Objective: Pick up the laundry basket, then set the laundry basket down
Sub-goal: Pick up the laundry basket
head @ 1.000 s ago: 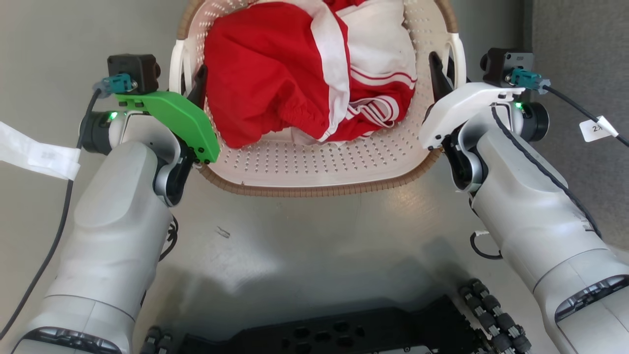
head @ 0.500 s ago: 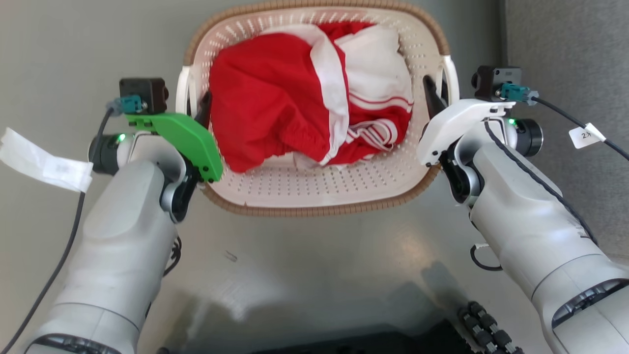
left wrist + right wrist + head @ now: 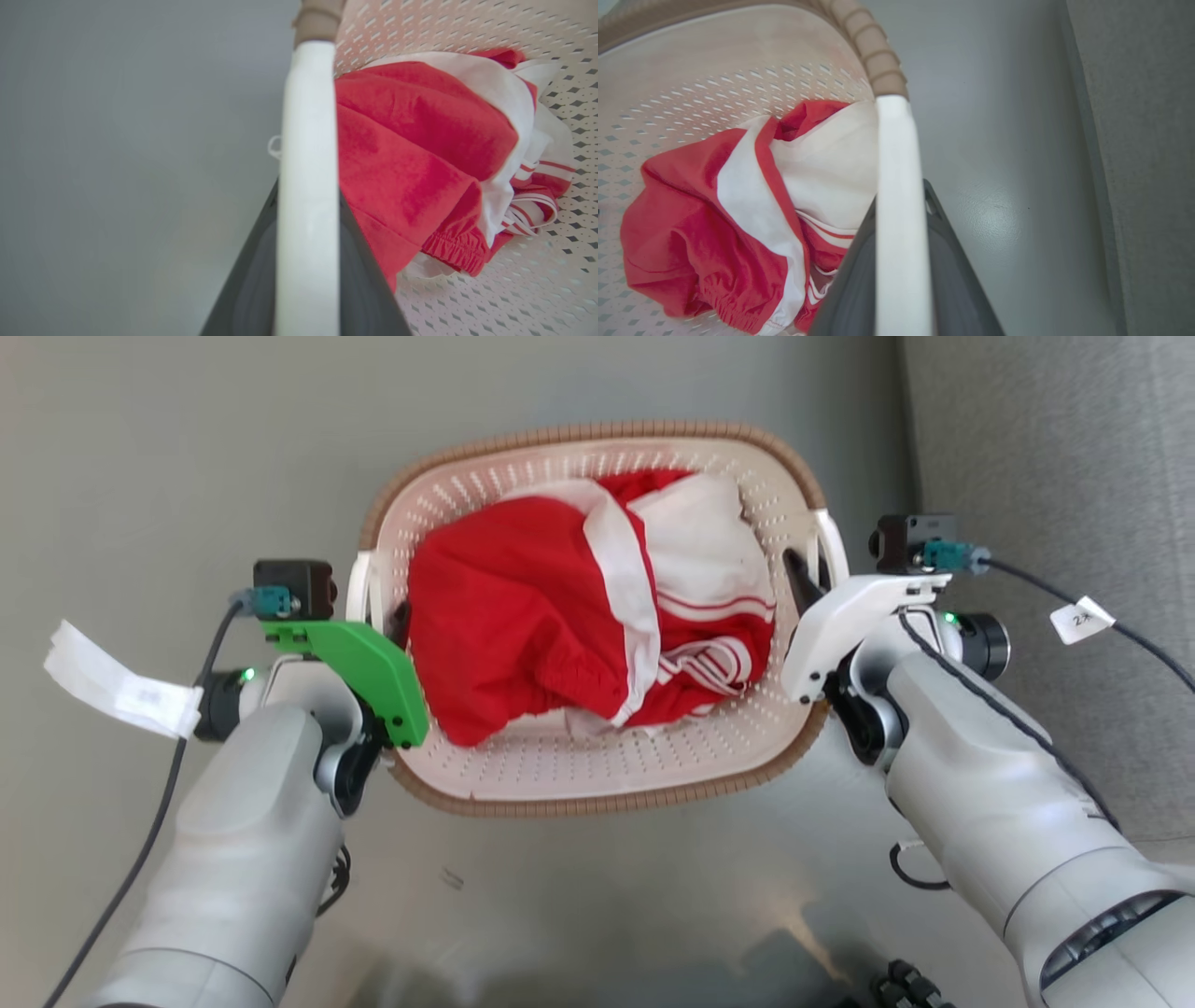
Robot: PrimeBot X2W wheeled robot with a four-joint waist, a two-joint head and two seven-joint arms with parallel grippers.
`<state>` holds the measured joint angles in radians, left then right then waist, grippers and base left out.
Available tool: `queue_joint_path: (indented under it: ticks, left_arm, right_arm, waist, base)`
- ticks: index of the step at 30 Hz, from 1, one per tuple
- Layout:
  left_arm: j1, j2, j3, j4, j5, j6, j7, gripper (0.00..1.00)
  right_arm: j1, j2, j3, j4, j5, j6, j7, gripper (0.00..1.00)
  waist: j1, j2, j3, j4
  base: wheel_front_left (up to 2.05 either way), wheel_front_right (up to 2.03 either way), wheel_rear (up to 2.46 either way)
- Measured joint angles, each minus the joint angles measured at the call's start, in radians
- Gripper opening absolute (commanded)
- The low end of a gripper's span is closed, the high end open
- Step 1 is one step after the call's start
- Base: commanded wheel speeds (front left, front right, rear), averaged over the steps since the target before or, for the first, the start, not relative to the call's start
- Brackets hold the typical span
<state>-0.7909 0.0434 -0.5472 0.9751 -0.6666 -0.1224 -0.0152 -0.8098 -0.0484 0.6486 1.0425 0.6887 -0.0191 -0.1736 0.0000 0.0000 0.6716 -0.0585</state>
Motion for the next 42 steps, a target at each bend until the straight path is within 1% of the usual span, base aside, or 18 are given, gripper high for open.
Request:
queue_joint_path:
  ticks: [7,8,18,25,29,42]
  left_arm:
    - [0.037,-0.007,-0.007,0.027,-0.017,-0.001,0.021,0.00]
    - [0.042,-0.009,-0.008,0.032,-0.019,-0.001,0.024,0.00]
    - [0.082,-0.018,-0.028,0.063,-0.049,-0.001,0.061,0.00]
    - [0.119,-0.025,-0.035,0.087,-0.063,-0.001,0.086,0.00]
    - [0.137,-0.027,-0.040,0.101,-0.068,-0.001,0.105,0.00]
    - [0.172,-0.032,-0.039,0.145,-0.099,-0.001,0.170,0.00]
  right_arm:
    - [0.030,0.002,0.030,0.013,0.028,0.012,0.023,0.00]
    - [0.035,0.002,0.034,0.015,0.030,0.018,0.027,0.00]
    - [0.081,0.003,0.067,0.035,0.053,0.031,0.053,0.00]
    - [0.120,0.004,0.086,0.044,0.072,0.049,0.081,0.00]
    - [0.143,0.005,0.099,0.049,0.096,0.062,0.103,0.00]
    - [0.168,0.007,0.135,0.050,0.130,0.081,0.177,0.00]
  waist:
    - [0.0000,0.0000,-0.089,-0.005]
    - [0.0000,0.0000,-0.101,-0.005]
    - [-0.0001,0.0000,-0.222,-0.009]
    - [-0.0001,0.0000,-0.307,-0.009]
    - [-0.0001,0.0000,-0.355,-0.010]
    - [-0.0001,0.0000,-0.482,-0.011]
  base:
    - [0.00,0.00,0.00]
    - [0.00,0.00,0.00]
    - [0.00,0.00,0.00]
    - [0.00,0.00,0.00]
    - [0.00,0.00,0.00]
    - [0.00,0.00,0.00]
